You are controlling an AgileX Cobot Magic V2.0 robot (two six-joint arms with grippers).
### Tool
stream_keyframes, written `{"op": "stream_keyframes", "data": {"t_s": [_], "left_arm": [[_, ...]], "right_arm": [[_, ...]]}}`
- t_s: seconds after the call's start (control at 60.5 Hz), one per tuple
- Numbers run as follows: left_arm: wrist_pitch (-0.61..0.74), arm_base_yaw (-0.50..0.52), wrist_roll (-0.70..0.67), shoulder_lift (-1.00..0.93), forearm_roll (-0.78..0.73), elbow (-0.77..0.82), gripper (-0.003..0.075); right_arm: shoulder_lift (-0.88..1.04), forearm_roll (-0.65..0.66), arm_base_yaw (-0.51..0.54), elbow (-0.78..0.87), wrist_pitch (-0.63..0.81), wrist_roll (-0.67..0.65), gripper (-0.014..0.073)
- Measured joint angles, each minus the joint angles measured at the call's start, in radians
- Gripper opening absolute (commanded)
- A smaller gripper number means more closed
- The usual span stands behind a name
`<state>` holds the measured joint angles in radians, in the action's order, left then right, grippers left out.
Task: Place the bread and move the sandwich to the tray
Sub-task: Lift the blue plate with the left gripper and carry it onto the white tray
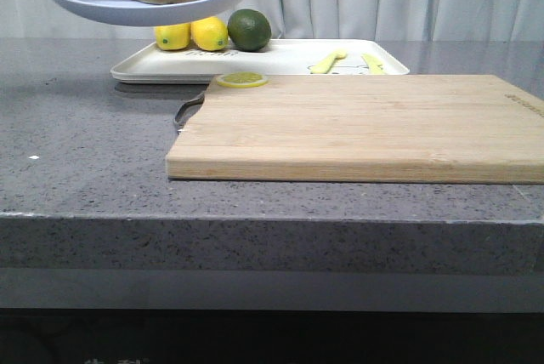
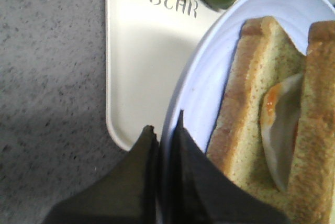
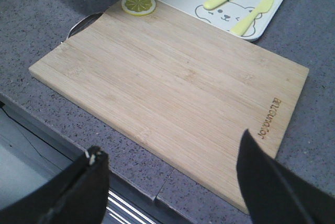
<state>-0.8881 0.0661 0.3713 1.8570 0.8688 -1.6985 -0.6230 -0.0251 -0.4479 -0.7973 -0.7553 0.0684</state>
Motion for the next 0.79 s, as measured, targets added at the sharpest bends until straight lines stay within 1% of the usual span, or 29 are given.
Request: {"op": "stream_keyframes", "data": {"t_s": [0.132,0.248,0.331,0.48,0.612,0.695,0.794], "left_arm": [[-0.002,-0.025,-0.065,0.113,-0.016,-0.13,-0.0018],[-0.002,-0.05,-0.159,0.206,-0.086,-0.237,-0.0017],[-0.004,-0.064,-0.222,0.263,-0.126,-0.295,-0.0017],[-0.006,-0.081,-0.271,0.345,-0.146,-0.363,-0.001],[-0.006,-0.087,-0.311,0.377,-0.146,-0.373,0.0074],[-0.006,-0.09,-0.322,0.379,-0.126,-0.375,0.0158],[-0.004,-0.091,-0.326,0.379,-0.119,-0.384,0.0288]], "right_arm": [[0.0,0.0,0.0,0.0,0.0,0.0,0.053],[0.0,0.0,0.0,0.0,0.0,0.0,0.053],[0.0,0.0,0.0,0.0,0.0,0.0,0.053],[0.0,0.0,0.0,0.0,-0.002,0.0,0.053],[0.0,0.0,0.0,0.0,-0.002,0.0,0.053],[0.0,0.0,0.0,0.0,-0.002,0.0,0.053],[0.0,0.0,0.0,0.0,-0.002,0.0,0.053]]}}
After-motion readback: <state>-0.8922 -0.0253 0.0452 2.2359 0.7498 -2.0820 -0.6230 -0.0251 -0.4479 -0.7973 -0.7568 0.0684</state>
